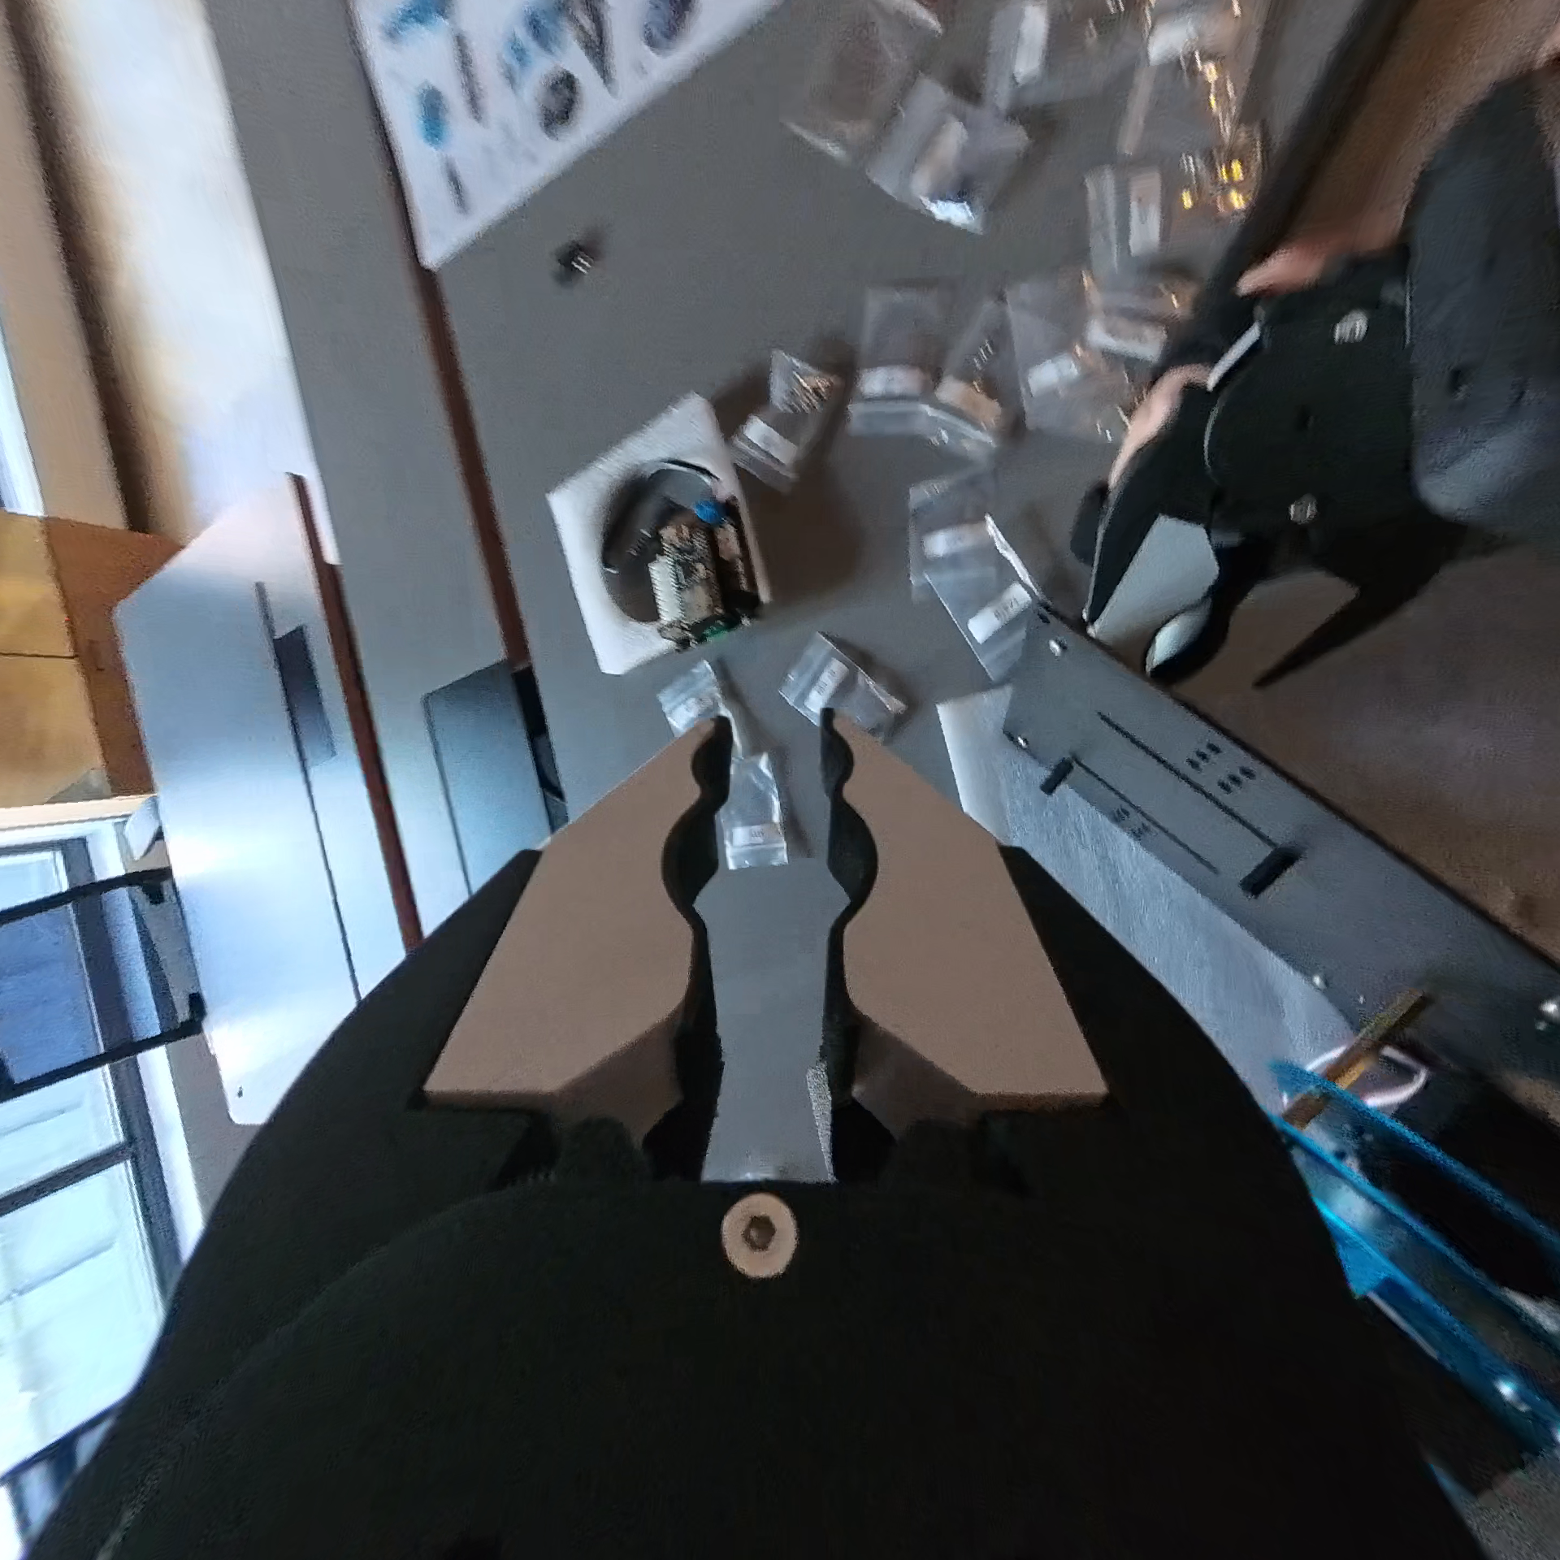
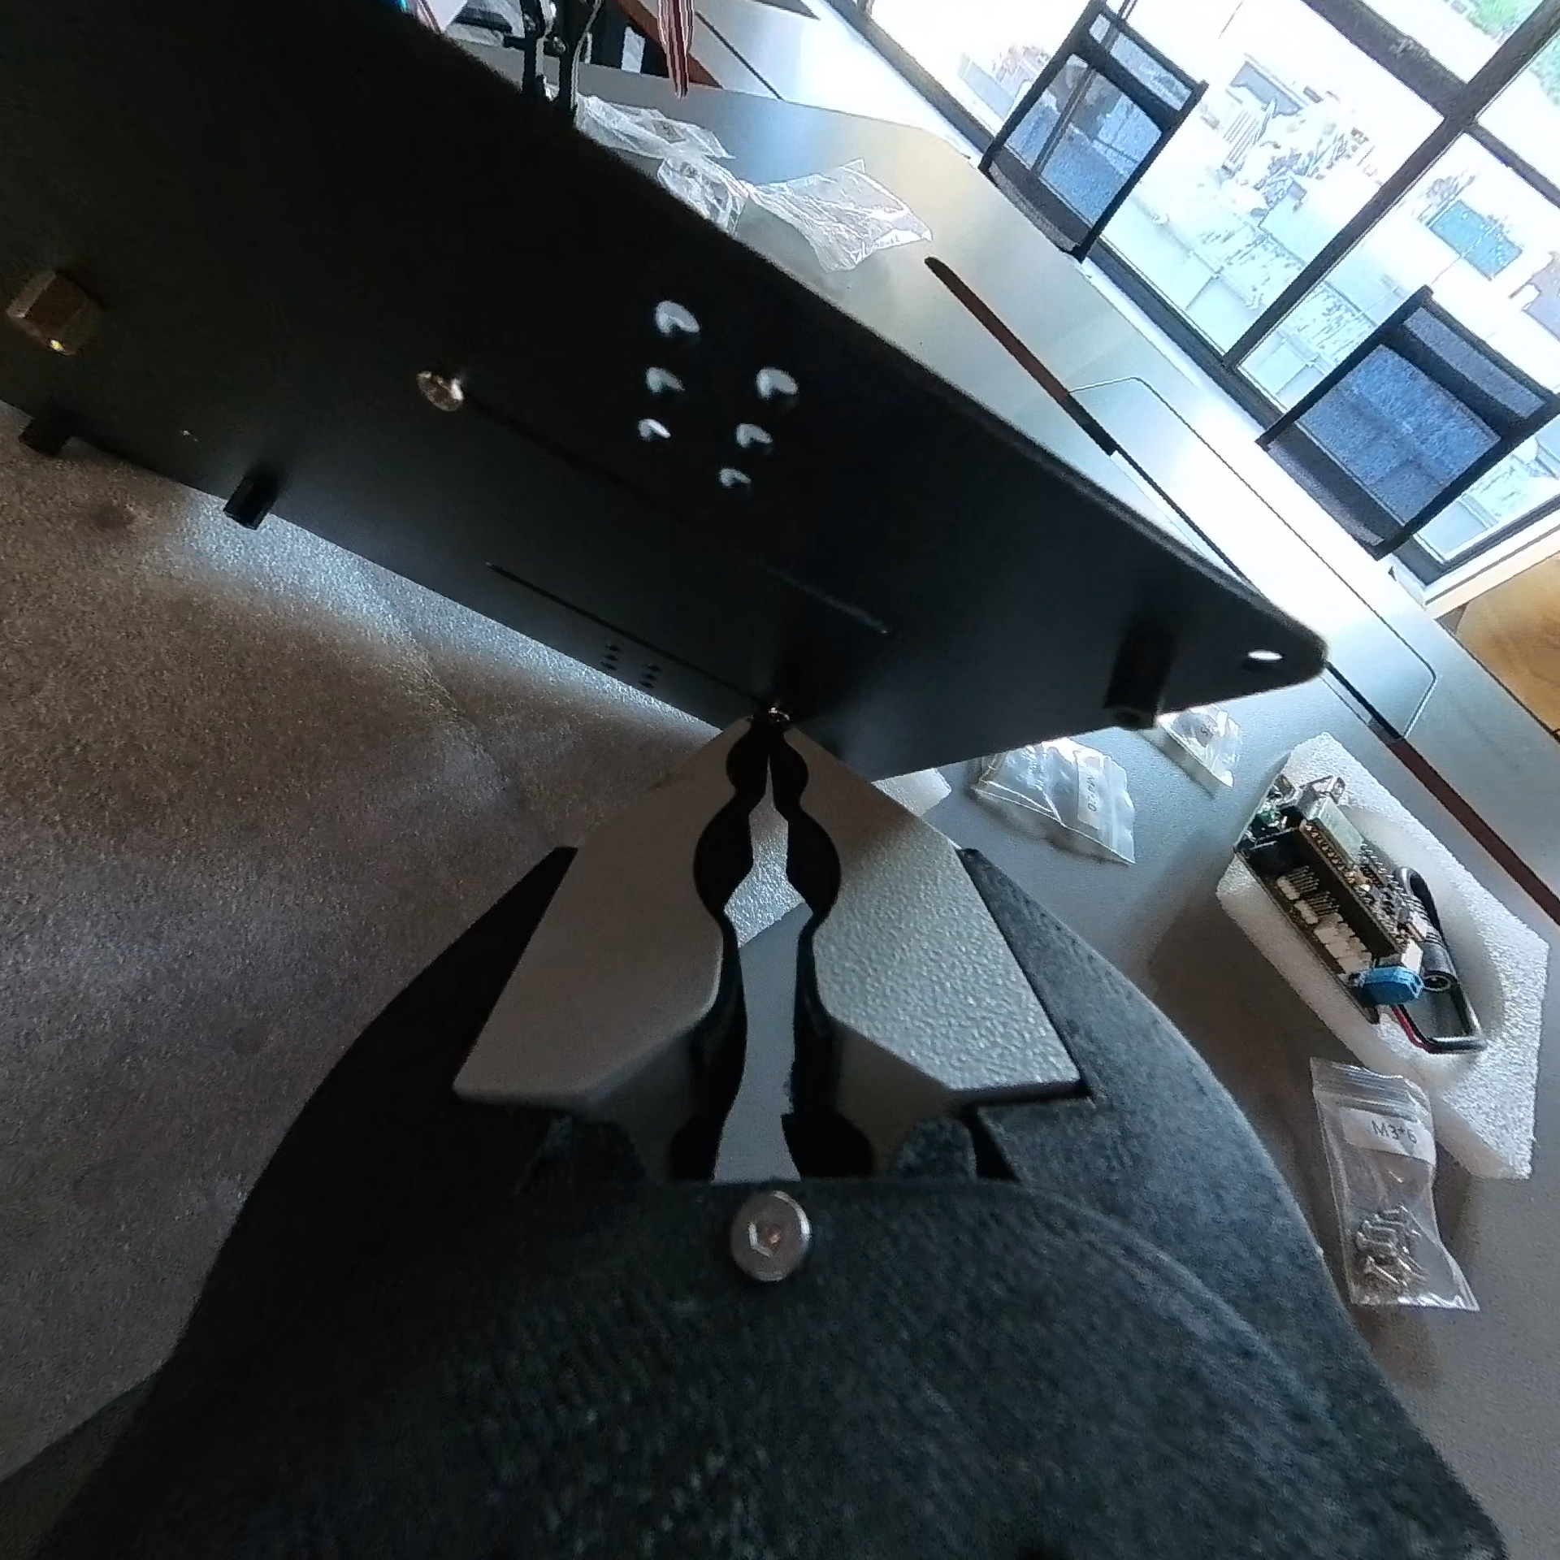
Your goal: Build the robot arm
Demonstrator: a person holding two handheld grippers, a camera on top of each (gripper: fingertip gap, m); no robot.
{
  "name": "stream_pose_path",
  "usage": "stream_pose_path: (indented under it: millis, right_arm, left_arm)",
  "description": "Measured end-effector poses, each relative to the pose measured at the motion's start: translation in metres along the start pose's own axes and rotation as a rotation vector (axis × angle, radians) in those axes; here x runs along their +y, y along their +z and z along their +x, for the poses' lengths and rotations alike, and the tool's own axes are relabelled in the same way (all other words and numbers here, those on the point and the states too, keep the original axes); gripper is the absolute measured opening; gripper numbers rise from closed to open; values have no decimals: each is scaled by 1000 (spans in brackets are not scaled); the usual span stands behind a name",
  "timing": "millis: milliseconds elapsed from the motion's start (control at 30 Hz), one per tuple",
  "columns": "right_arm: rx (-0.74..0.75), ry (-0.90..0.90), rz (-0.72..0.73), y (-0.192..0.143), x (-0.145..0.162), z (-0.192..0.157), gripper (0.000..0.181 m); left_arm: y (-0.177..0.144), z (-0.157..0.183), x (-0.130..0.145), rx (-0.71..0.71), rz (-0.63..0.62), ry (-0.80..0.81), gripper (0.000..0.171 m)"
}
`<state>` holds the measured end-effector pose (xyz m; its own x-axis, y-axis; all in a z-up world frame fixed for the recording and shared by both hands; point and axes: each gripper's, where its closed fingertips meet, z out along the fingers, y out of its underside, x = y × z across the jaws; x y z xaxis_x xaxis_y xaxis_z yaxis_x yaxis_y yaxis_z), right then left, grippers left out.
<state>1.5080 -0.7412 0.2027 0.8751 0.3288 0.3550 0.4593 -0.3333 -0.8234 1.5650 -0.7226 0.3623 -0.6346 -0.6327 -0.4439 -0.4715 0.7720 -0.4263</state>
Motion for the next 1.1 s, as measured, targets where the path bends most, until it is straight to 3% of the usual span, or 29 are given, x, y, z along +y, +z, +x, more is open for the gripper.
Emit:
stream_pose_path:
  millis: [467, 800, 1000, 1100]
  right_arm:
    - [7, -2, -9, -2, 1, 0, 0]
    - [10, -7, -15, -4, 1, 1, 0]
    - [2, -7, -20, -8, 1, 0, 0]
    - [-4, 0, 2, -14, -2, 1, 0]
  left_arm:
    - [-71, 19, -15, -137, 234, -450, 25]
    - [-107, 50, -38, -197, 391, -549, 22]
    - [-119, 66, -33, -239, 409, -618, 20]
    - [-132, 78, -34, -263, 489, -698, 22]
